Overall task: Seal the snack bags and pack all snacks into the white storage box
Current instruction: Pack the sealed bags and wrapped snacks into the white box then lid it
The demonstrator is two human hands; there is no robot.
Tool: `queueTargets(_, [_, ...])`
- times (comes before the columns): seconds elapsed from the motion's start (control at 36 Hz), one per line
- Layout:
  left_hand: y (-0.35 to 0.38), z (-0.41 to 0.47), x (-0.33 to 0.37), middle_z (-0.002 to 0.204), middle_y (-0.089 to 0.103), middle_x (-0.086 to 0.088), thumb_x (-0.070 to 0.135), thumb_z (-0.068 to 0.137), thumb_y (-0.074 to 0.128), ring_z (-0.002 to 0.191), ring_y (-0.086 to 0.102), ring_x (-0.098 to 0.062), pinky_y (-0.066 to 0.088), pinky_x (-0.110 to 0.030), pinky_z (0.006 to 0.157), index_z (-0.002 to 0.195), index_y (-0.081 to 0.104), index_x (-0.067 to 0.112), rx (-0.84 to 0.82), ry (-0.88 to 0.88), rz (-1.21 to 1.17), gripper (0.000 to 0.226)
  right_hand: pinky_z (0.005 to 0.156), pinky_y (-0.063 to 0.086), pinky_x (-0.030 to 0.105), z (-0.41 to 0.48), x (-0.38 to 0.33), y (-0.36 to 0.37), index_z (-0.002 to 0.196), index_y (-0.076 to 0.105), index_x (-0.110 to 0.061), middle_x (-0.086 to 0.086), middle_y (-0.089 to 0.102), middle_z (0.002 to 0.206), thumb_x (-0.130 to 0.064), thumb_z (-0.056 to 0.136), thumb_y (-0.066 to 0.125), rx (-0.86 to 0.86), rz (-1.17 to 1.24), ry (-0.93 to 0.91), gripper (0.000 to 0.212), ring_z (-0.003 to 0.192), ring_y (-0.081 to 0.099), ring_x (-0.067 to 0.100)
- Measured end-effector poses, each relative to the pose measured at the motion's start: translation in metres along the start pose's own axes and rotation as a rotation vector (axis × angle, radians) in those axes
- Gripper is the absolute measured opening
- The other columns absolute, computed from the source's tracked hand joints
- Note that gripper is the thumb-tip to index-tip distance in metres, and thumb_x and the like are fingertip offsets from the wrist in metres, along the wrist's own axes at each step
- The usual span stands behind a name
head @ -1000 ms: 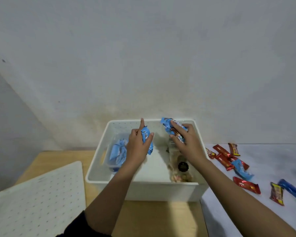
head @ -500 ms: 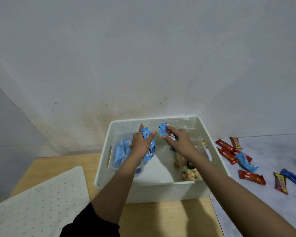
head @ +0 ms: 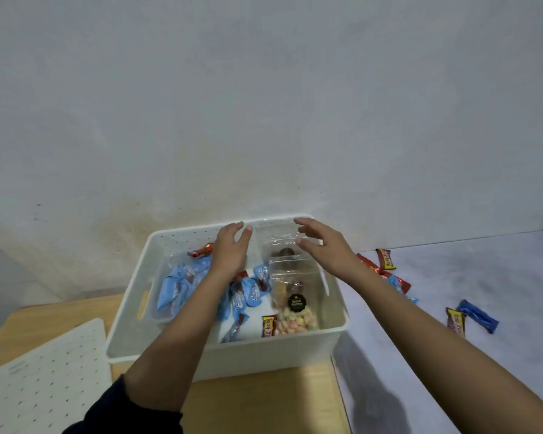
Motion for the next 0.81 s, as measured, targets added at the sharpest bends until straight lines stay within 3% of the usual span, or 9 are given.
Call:
queueTargets(0.11, [0.041,-0.013,0.037,0.138,0.047,-0.007,0.026,0.096,0.049,0.129,0.042,-0.020,0.029,-0.029,0.109,0.129,0.053,0.009,0.020,0.044,-0.089,0.037,0.090,0.047,0.031,-0.011,0.036,-0.065,0.129,0.053,-0.022,0.005,0.059,0.122,-0.015,0.091,0.058,0.057,-0.022,0.031,0.039,0.117,0.052,0.015])
queueTargets(0.17, [0.069,-0.021,0.059,0.135,0.051,-0.006,0.023,0.095,0.050,0.127,0.044,-0.019,0.031,-0.029,0.109,0.126,0.055,0.009,0.013,0.068,-0.127,0.034,0.090,0.049,0.024,-0.020,0.060,-0.099,0.128,0.053,-0.023,0.003,0.059,0.119,-0.013,0.091,0.058,0.083,-0.024,0.061,0.039,0.116,0.052,0.016])
queueTargets(0.31, [0.151,-0.043,0.113,0.130,0.053,0.003,0.023,0.096,0.048,0.119,0.046,-0.007,0.035,-0.024,0.103,0.125,0.056,0.017,-0.031,0.216,-0.156,0.031,0.096,0.040,0.028,-0.051,0.134,-0.178,0.132,0.049,-0.023,0.005,0.058,0.123,-0.020,0.091,0.059,0.127,-0.121,0.167,0.043,0.119,0.051,0.019])
queueTargets(0.42, [0.228,-0.065,0.122,0.128,0.047,0.012,0.030,0.097,0.046,0.117,0.041,0.000,0.034,-0.015,0.095,0.129,0.051,0.024,-0.179,0.195,-0.147,0.034,0.103,0.037,0.038,-0.085,0.202,-0.215,0.143,0.032,-0.027,0.004,0.044,0.140,-0.035,0.088,0.060,0.106,-0.187,0.304,0.062,0.129,0.040,0.021])
queueTargets(0.5, [0.278,-0.075,0.102,0.134,0.049,-0.001,0.029,0.092,0.055,0.125,0.044,-0.014,0.037,-0.031,0.108,0.132,0.049,0.017,-0.227,0.161,-0.072,0.042,0.110,0.029,0.041,-0.112,0.250,-0.231,0.147,0.020,-0.030,0.005,0.029,0.150,-0.048,0.081,0.065,0.070,-0.250,0.382,0.082,0.137,0.028,0.024])
queueTargets(0.56, [0.303,-0.084,0.084,0.136,0.048,-0.007,0.031,0.088,0.060,0.126,0.042,-0.018,0.030,-0.019,0.103,0.133,0.044,0.010,-0.265,0.165,0.054,0.052,0.113,0.023,0.041,-0.127,0.276,-0.235,0.148,0.013,-0.029,0.006,0.022,0.154,-0.068,0.069,0.064,0.040,-0.299,0.411,0.102,0.141,0.019,0.025])
queueTargets(0.64, [0.338,-0.101,0.042,0.153,0.026,-0.005,0.052,0.085,0.054,0.140,0.022,-0.018,0.024,-0.026,0.109,0.146,0.022,0.015,-0.348,0.172,0.311,0.078,0.118,0.014,0.047,-0.143,0.314,-0.230,0.147,0.001,-0.035,0.003,0.010,0.158,-0.098,0.045,0.039,-0.024,-0.447,0.391,0.126,0.146,0.006,0.025])
queueTargets(0.72, [0.361,-0.111,0.000,0.158,-0.006,0.004,0.076,0.076,0.038,0.145,-0.011,-0.018,0.000,-0.050,0.116,0.149,-0.001,0.025,-0.416,0.132,0.581,0.096,0.116,0.006,0.054,-0.151,0.339,-0.218,0.144,-0.014,-0.039,-0.001,-0.007,0.159,-0.100,0.047,0.028,-0.094,-0.616,0.346,0.122,0.146,-0.008,0.027])
queueTargets(0.81, [0.369,-0.111,-0.007,0.157,-0.009,0.009,0.091,0.064,0.021,0.141,-0.024,-0.011,-0.013,-0.056,0.112,0.147,-0.002,0.033,-0.374,0.237,0.692,0.103,0.114,-0.005,0.055,-0.146,0.345,-0.208,0.142,-0.021,-0.039,-0.007,-0.025,0.155,-0.100,0.049,0.023,-0.131,-0.712,0.301,0.119,0.143,-0.023,0.024])
Point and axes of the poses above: each hand's wrist, its own z-axis towards the middle knuckle, its own y-axis out of the palm, x = y × z, the point moved 9 cm from there along z, towards the middle knuckle
